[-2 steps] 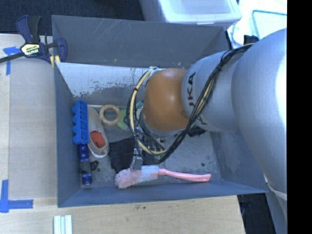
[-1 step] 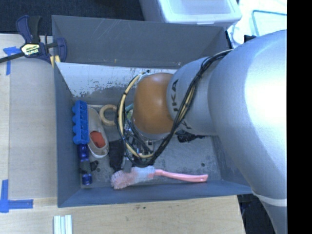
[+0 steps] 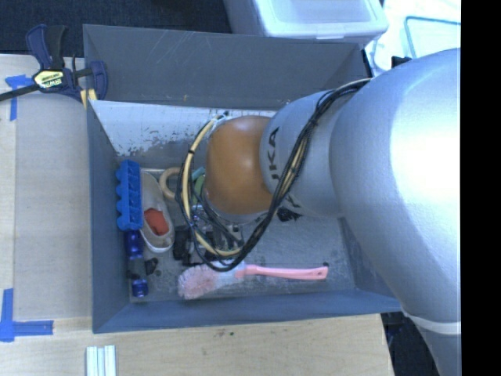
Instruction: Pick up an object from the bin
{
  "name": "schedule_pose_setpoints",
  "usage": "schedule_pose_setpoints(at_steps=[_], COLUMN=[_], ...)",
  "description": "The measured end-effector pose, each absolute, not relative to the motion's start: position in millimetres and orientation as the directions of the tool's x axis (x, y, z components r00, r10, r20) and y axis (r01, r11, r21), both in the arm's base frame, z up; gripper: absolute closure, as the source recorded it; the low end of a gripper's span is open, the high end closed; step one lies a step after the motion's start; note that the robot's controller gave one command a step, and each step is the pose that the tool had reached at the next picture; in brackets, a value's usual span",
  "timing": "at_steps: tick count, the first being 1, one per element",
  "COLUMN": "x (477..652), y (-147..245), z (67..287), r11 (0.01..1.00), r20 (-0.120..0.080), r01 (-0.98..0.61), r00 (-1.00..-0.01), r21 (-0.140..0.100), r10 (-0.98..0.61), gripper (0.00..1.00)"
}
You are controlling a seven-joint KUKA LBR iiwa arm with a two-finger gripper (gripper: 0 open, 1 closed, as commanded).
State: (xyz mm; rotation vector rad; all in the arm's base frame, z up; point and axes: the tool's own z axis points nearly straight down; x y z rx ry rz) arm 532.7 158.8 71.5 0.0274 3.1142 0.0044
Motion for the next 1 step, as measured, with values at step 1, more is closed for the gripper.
schedule_pose_setpoints(at_steps=[1], x=[532.7], y=[158.8], z=[71.5], r11=[1.0], r20=[-0.027], r01=[0.018], r00=[-0.999], r21=[0.003], r10=[0.018], gripper=[1.0])
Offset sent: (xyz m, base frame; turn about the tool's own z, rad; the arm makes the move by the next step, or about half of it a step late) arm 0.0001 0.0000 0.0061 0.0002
